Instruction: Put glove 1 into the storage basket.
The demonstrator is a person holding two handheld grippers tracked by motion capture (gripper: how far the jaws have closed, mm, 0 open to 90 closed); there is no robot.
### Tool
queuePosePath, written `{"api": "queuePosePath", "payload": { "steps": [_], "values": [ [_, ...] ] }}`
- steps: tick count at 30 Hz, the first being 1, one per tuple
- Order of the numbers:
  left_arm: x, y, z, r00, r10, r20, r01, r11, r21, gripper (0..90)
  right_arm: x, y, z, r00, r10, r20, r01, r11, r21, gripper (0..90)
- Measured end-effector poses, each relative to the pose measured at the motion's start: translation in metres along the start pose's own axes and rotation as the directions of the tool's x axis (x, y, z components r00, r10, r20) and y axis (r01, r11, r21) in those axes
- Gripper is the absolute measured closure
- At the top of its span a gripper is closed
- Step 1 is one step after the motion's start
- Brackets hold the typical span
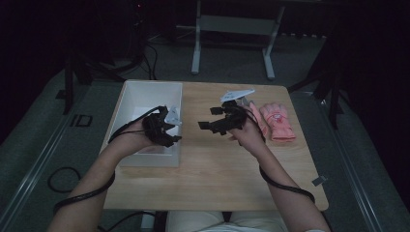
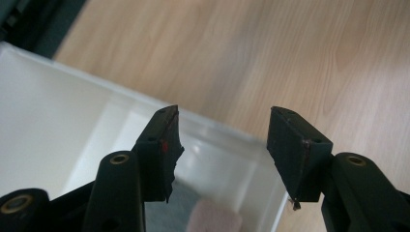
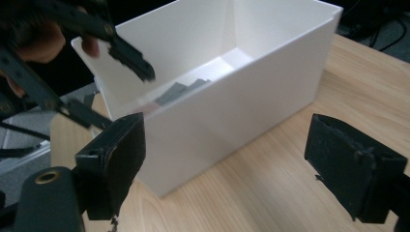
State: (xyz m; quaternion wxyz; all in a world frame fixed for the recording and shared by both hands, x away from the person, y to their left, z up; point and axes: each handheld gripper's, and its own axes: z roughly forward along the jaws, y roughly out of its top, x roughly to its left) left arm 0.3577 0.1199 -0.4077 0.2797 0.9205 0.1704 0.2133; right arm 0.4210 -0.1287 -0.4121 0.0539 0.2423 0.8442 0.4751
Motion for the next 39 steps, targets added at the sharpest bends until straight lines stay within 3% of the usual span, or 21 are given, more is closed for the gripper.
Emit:
{"api": "queuePosePath", "payload": {
  "steps": [5, 6, 8, 10, 12, 15, 16, 18, 20, 21, 22, 23, 27, 28, 30, 33, 35, 38, 39],
  "values": [
    [-0.007, 0.016, 0.003, 1.0000, -0.009, -0.002, 0.009, 0.9999, -0.012, 46.2, -0.006, -0.012, -0.017, 0.9999, -0.009, 0.008, 0.009, 1.000, 0.018, 13.7],
    [-0.011, 0.022, 0.007, 0.9999, -0.002, 0.013, 0.002, 1.0000, -0.006, 46.2, -0.008, -0.019, -0.023, 0.9976, -0.016, 0.067, 0.015, 1.000, 0.023, 13.5],
    [-0.016, 0.028, 0.013, 0.9996, 0.019, 0.020, -0.019, 0.9998, 0.003, 46.2, -0.010, -0.023, -0.027, 0.9969, -0.009, 0.079, 0.007, 1.000, 0.021, 11.3],
    [-0.020, 0.034, 0.019, 0.9985, 0.041, 0.037, -0.041, 0.9992, -0.002, 46.2, -0.013, -0.030, -0.032, 0.9976, -0.005, 0.069, 0.004, 1.000, 0.020, 10.5],
    [-0.024, 0.040, 0.026, 0.9973, 0.048, 0.057, -0.047, 0.9989, -0.003, 46.1, -0.015, -0.034, -0.035, 0.9960, -0.004, 0.090, 0.002, 1.000, 0.021, 10.5],
    [-0.030, 0.047, 0.033, 0.9960, 0.054, 0.071, -0.053, 0.9985, -0.011, 46.0, -0.017, -0.039, -0.039, 0.9969, 0.004, 0.079, -0.005, 1.000, 0.009, 10.9],
    [-0.033, 0.050, 0.036, 0.9957, 0.056, 0.074, -0.055, 0.9984, -0.011, 44.9, -0.018, -0.043, -0.044, 0.9937, -0.006, 0.112, 0.007, 1.000, -0.004, 15.2],
    [-0.038, 0.054, 0.041, 0.9939, 0.065, 0.089, -0.063, 0.9978, -0.020, 44.6, -0.022, -0.047, -0.050, 0.9918, 0.000, 0.128, 0.001, 1.000, -0.007, 22.4],
    [-0.041, 0.056, 0.043, 0.9927, 0.073, 0.096, -0.070, 0.9972, -0.025, 44.6, -0.026, -0.049, -0.054, 0.9889, 0.001, 0.149, 0.001, 1.000, -0.011, 23.9],
    [-0.045, 0.058, 0.046, 0.9924, 0.081, 0.093, -0.078, 0.9965, -0.029, 44.6, -0.032, -0.052, -0.060, 0.9824, 0.002, 0.187, -0.002, 1.000, -0.004, 33.9],
    [-0.050, 0.059, 0.050, 0.9923, 0.076, 0.098, -0.073, 0.9968, -0.034, 44.6, -0.032, -0.052, -0.060, 0.9824, 0.002, 0.187, -0.002, 1.000, -0.004, 33.9],
    [-0.057, 0.060, 0.055, 0.9909, 0.084, 0.106, -0.081, 0.9961, -0.035, 44.6, -0.038, -0.055, -0.067, 0.9741, -0.006, 0.226, 0.004, 1.000, 0.009, 38.8],
    [-0.068, 0.059, 0.066, 0.9898, 0.070, 0.124, -0.066, 0.9972, -0.035, 44.7, -0.048, -0.057, -0.073, 0.9640, -0.009, 0.266, 0.008, 1.000, 0.004, 43.9],
    [-0.070, 0.058, 0.069, 0.9896, 0.066, 0.128, -0.062, 0.9975, -0.035, 44.6, -0.055, -0.060, -0.077, 0.9524, -0.006, 0.305, 0.006, 1.000, 0.001, 45.3],
    [-0.076, 0.054, 0.076, 0.9900, 0.045, 0.134, -0.040, 0.9984, -0.039, 44.6, -0.063, -0.063, -0.080, 0.9458, 0.010, 0.325, -0.009, 1.000, -0.006, 47.1],
    [-0.084, 0.048, 0.085, 0.9913, 0.024, 0.130, -0.018, 0.9988, -0.044, 42.5, -0.077, -0.066, -0.084, 0.9275, 0.026, 0.373, -0.025, 1.000, -0.006, 48.9],
    [-0.091, 0.043, 0.090, 0.9906, 0.011, 0.136, -0.003, 0.9984, -0.057, 42.0, -0.085, -0.068, -0.085, 0.9167, 0.035, 0.398, -0.043, 0.999, 0.010, 55.0],
    [-0.098, 0.038, 0.095, 0.9887, 0.000, 0.150, 0.012, 0.9967, -0.080, 41.9, -0.092, -0.069, -0.084, 0.9109, 0.047, 0.410, -0.060, 0.998, 0.018, 56.2],
    [-0.106, 0.033, 0.100, 0.9874, -0.003, 0.158, 0.019, 0.9948, -0.100, 41.9, -0.098, -0.070, -0.083, 0.9086, 0.055, 0.414, -0.070, 0.997, 0.021, 57.5]
  ]
}}
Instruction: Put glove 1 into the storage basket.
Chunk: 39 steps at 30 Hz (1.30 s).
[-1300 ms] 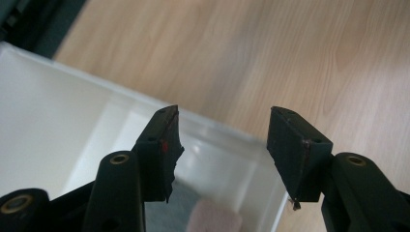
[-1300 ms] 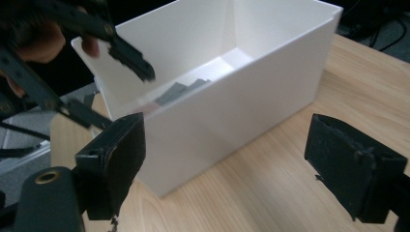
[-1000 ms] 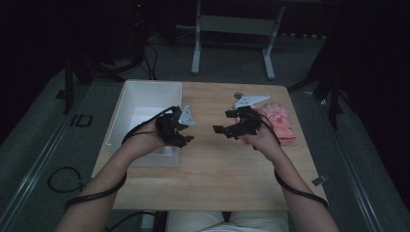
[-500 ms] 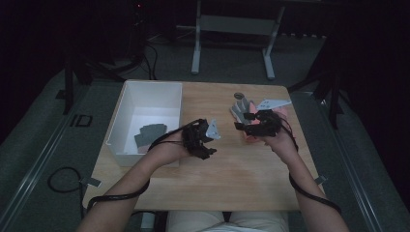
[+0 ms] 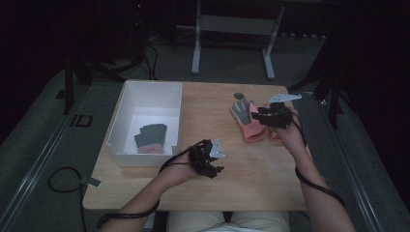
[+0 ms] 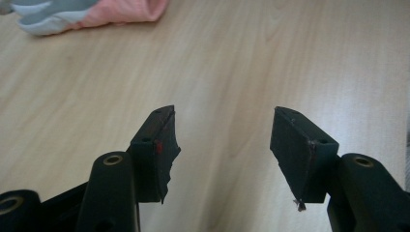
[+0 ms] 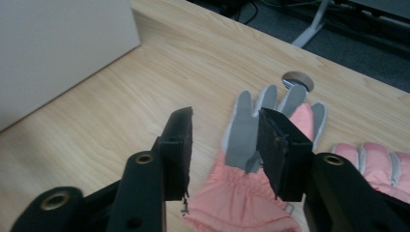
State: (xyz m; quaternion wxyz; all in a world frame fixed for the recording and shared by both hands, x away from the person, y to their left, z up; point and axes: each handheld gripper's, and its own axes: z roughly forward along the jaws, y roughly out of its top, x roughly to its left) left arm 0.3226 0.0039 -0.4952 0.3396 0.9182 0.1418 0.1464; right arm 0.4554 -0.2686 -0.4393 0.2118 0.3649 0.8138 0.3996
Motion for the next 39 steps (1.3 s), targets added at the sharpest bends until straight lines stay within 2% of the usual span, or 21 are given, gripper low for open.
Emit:
{"api": "queuePosePath", "payload": {
  "steps": [5, 6, 7, 8, 10, 11, 12, 14, 17, 18, 19, 22, 23, 25, 26, 28, 29, 32, 34, 37, 39],
  "values": [
    [-0.014, -0.013, 0.012, 0.9996, -0.027, 0.006, 0.027, 0.9996, -0.007, 36.5, -0.006, 0.001, 0.010, 1.0000, 0.007, 0.007, -0.007, 1.000, 0.020, 58.2],
    [-0.021, -0.021, 0.018, 0.9987, -0.050, 0.004, 0.050, 0.9986, -0.016, 34.8, -0.009, 0.003, 0.016, 1.0000, 0.003, 0.009, -0.003, 0.999, 0.037, 62.8],
    [-0.021, -0.021, 0.018, 0.9987, -0.050, 0.004, 0.050, 0.9986, -0.016, 33.1, -0.009, 0.003, 0.016, 1.0000, 0.003, 0.009, -0.003, 0.999, 0.037, 62.8],
    [-0.024, -0.027, 0.021, 0.9976, -0.068, -0.007, 0.068, 0.9971, -0.034, 31.1, -0.011, 0.005, 0.022, 0.9999, -0.002, 0.014, 0.001, 0.998, 0.055, 63.8],
    [-0.027, -0.031, 0.022, 0.9970, -0.077, -0.010, 0.076, 0.9959, -0.048, 29.1, -0.012, 0.005, 0.025, 0.9998, -0.008, 0.017, 0.007, 0.998, 0.061, 64.7],
    [-0.028, -0.033, 0.023, 0.9966, -0.081, -0.015, 0.080, 0.9954, -0.052, 24.7, -0.012, 0.006, 0.028, 0.9995, -0.022, 0.023, 0.021, 0.998, 0.064, 64.7],
    [-0.029, -0.035, 0.024, 0.9945, -0.104, -0.010, 0.103, 0.9927, -0.063, 18.7, -0.013, 0.007, 0.034, 0.9997, -0.019, 0.015, 0.018, 0.997, 0.078, 64.7],
    [-0.031, -0.042, 0.026, 0.9916, -0.129, -0.007, 0.128, 0.9883, -0.084, 12.8, -0.014, 0.007, 0.043, 0.9993, -0.034, 0.013, 0.032, 0.995, 0.091, 64.4],
    [-0.033, -0.044, 0.025, 0.9929, -0.118, -0.011, 0.117, 0.9888, -0.093, 5.5, -0.015, 0.007, 0.053, 0.9994, -0.032, 0.013, 0.030, 0.994, 0.106, 63.6],
    [-0.034, -0.044, 0.023, 0.9904, -0.138, 0.007, 0.138, 0.9852, -0.101, 2.2, -0.017, 0.006, 0.062, 0.9998, -0.017, 0.012, 0.016, 0.992, 0.122, 63.4],
    [-0.034, -0.044, 0.023, 0.9904, -0.138, 0.007, 0.138, 0.9852, -0.101, 1.4, -0.017, 0.006, 0.062, 0.9998, -0.017, 0.012, 0.016, 0.992, 0.122, 63.4],
    [-0.039, -0.048, 0.022, 0.9844, -0.174, -0.023, 0.170, 0.9760, -0.136, 0.6, -0.021, 0.003, 0.079, 1.0000, -0.001, 0.007, 0.000, 0.988, 0.156, 63.3],
    [-0.039, -0.048, 0.022, 0.9844, -0.174, -0.023, 0.170, 0.9760, -0.136, 0.6, -0.021, 0.003, 0.079, 1.0000, -0.001, 0.007, 0.000, 0.988, 0.156, 63.3],
    [-0.044, -0.052, 0.020, 0.9758, -0.217, -0.025, 0.208, 0.9582, -0.196, 0.6, -0.023, 0.000, 0.089, 0.9997, -0.005, 0.022, 0.001, 0.984, 0.180, 63.3],
    [-0.048, -0.053, 0.019, 0.9765, -0.211, -0.041, 0.199, 0.9576, -0.209, 0.7, -0.024, -0.002, 0.093, 0.9996, -0.006, 0.028, 0.001, 0.983, 0.186, 63.4],
    [-0.055, -0.054, 0.020, 0.9812, -0.172, -0.088, 0.150, 0.9656, -0.213, 0.6, -0.026, -0.005, 0.099, 0.9996, -0.010, 0.026, 0.004, 0.977, 0.213, 63.5],
    [-0.057, -0.055, 0.021, 0.9811, -0.166, -0.099, 0.142, 0.9656, -0.218, 0.7, -0.026, -0.008, 0.102, 0.9997, -0.004, 0.025, -0.002, 0.975, 0.220, 63.6],
    [-0.056, -0.059, 0.023, 0.9808, -0.170, -0.095, 0.146, 0.9642, -0.221, 0.6, -0.028, -0.015, 0.111, 0.9991, -0.016, 0.039, 0.005, 0.966, 0.260, 64.0],
    [-0.054, -0.061, 0.024, 0.9800, -0.184, -0.076, 0.163, 0.9608, -0.224, 0.6, -0.028, -0.020, 0.116, 0.9987, -0.027, 0.043, 0.014, 0.960, 0.278, 64.2],
    [-0.051, -0.066, 0.025, 0.9768, -0.208, -0.049, 0.191, 0.9528, -0.236, 0.7, -0.031, -0.027, 0.122, 0.9992, 0.025, 0.033, -0.033, 0.958, 0.286, 71.7],
    [-0.052, -0.068, 0.026, 0.9774, -0.206, -0.046, 0.190, 0.9539, -0.232, 0.7, -0.032, -0.027, 0.123, 0.9974, 0.060, 0.040, -0.068, 0.955, 0.290, 75.7]
  ]
}}
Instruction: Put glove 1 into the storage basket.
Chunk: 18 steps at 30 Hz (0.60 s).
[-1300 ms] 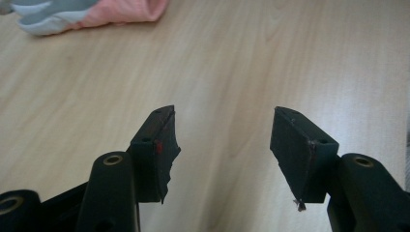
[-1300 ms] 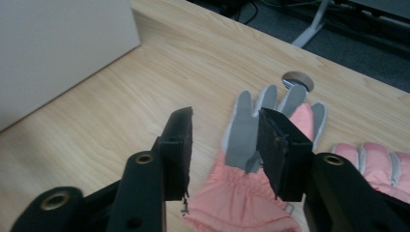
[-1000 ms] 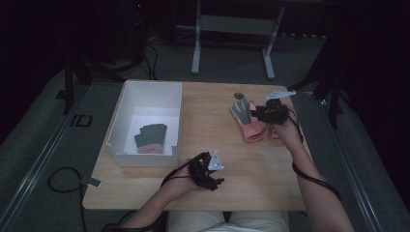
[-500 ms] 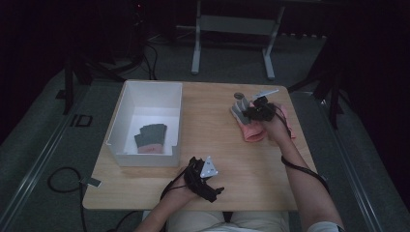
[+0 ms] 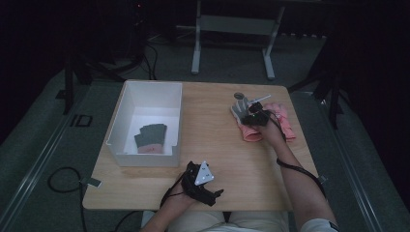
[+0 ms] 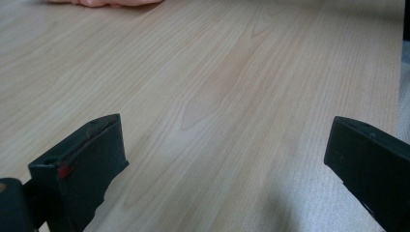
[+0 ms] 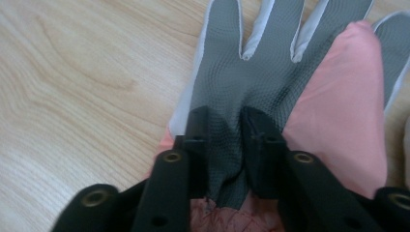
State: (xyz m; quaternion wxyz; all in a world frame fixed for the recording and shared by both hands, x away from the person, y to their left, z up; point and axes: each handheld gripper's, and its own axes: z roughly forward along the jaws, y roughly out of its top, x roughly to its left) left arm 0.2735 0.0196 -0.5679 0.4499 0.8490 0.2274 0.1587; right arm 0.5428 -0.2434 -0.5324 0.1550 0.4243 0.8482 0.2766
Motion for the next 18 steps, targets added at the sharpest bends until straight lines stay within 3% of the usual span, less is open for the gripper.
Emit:
{"api": "queuePosePath", "payload": {
  "steps": [3, 8, 11, 16, 18],
  "values": [
    [0.000, -0.003, 0.002, 1.0000, 0.006, 0.001, -0.006, 0.9998, 0.017, 0.7, 0.003, 0.001, 0.000, 0.9995, 0.023, 0.021, -0.023, 1.000, 0.002, 80.1],
    [0.001, -0.003, 0.003, 0.9999, 0.012, 0.003, -0.012, 0.9997, 0.020, 0.7, 0.007, 0.000, -0.011, 0.9926, 0.118, 0.027, -0.117, 0.993, -0.034, 87.7],
    [0.002, -0.004, 0.003, 1.0000, 0.004, 0.001, -0.004, 0.9999, 0.015, 0.7, 0.015, -0.003, -0.022, 0.9927, 0.118, 0.028, -0.116, 0.992, -0.055, 88.3],
    [0.003, -0.003, 0.002, 0.9999, 0.004, -0.014, -0.004, 1.0000, 0.006, 0.7, 0.034, -0.010, -0.056, 0.9889, 0.149, 0.010, -0.146, 0.980, -0.133, 88.4],
    [0.003, -0.003, 0.002, 0.9998, 0.007, -0.019, -0.007, 1.0000, 0.004, 0.7, 0.045, -0.011, -0.072, 0.9882, 0.151, 0.023, -0.146, 0.977, -0.158, 88.4]
  ]
}}
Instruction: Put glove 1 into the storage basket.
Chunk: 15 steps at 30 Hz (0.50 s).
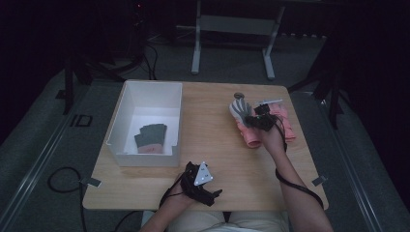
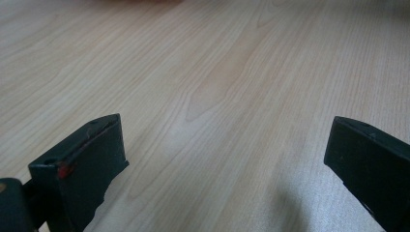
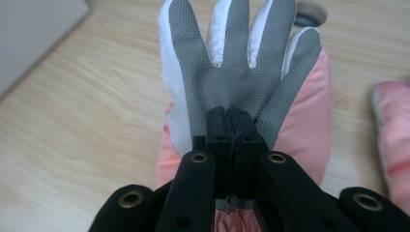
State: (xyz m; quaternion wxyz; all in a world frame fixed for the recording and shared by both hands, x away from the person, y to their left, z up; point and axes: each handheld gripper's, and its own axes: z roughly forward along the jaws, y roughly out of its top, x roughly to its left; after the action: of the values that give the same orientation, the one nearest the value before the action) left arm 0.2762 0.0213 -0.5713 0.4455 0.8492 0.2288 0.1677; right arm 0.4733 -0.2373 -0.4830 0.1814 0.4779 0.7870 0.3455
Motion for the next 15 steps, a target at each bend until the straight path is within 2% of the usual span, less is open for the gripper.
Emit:
{"api": "queuePosePath", "payload": {
  "steps": [1, 3, 4, 5, 9, 10, 12, 15],
  "values": [
    [0.000, 0.000, 0.000, 1.0000, 0.002, -0.001, -0.002, 1.0000, 0.000, 0.7, 0.005, -0.001, -0.008, 1.0000, 0.001, 0.002, -0.001, 1.000, -0.013, 88.4],
    [0.000, 0.000, 0.000, 1.0000, 0.002, -0.001, -0.002, 1.0000, 0.000, 0.7, 0.008, -0.001, -0.015, 1.0000, 0.008, 0.000, -0.008, 1.000, -0.024, 88.4],
    [0.001, 0.001, -0.001, 1.0000, 0.002, -0.006, -0.002, 1.0000, -0.003, 0.7, 0.019, -0.003, -0.035, 0.9995, 0.031, -0.006, -0.031, 0.998, -0.053, 88.5],
    [0.001, 0.001, -0.001, 1.0000, 0.002, -0.006, -0.002, 1.0000, -0.007, 0.7, 0.019, -0.003, -0.035, 0.9995, 0.031, -0.006, -0.031, 0.998, -0.053, 88.5],
    [0.002, 0.001, -0.002, 0.9999, -0.001, -0.015, 0.001, 0.9999, -0.015, 0.7, 0.033, -0.011, -0.064, 0.9971, 0.073, -0.021, -0.075, 0.992, -0.100, 88.5],
    [0.002, 0.001, -0.002, 0.9999, -0.001, -0.015, 0.001, 0.9999, -0.015, 0.7, 0.033, -0.011, -0.064, 0.9971, 0.073, -0.021, -0.075, 0.992, -0.100, 88.5],
    [0.002, 0.001, -0.003, 0.9997, 0.000, -0.026, 0.000, 0.9997, -0.024, 0.7, 0.044, -0.020, -0.079, 0.9953, 0.096, -0.005, -0.096, 0.988, -0.121, 88.4],
    [0.003, 0.001, -0.003, 0.9996, 0.000, -0.028, -0.001, 0.9998, -0.022, 0.7, 0.053, -0.031, -0.083, 0.9932, 0.117, 0.000, -0.116, 0.985, -0.126, 88.4]
  ]
}}
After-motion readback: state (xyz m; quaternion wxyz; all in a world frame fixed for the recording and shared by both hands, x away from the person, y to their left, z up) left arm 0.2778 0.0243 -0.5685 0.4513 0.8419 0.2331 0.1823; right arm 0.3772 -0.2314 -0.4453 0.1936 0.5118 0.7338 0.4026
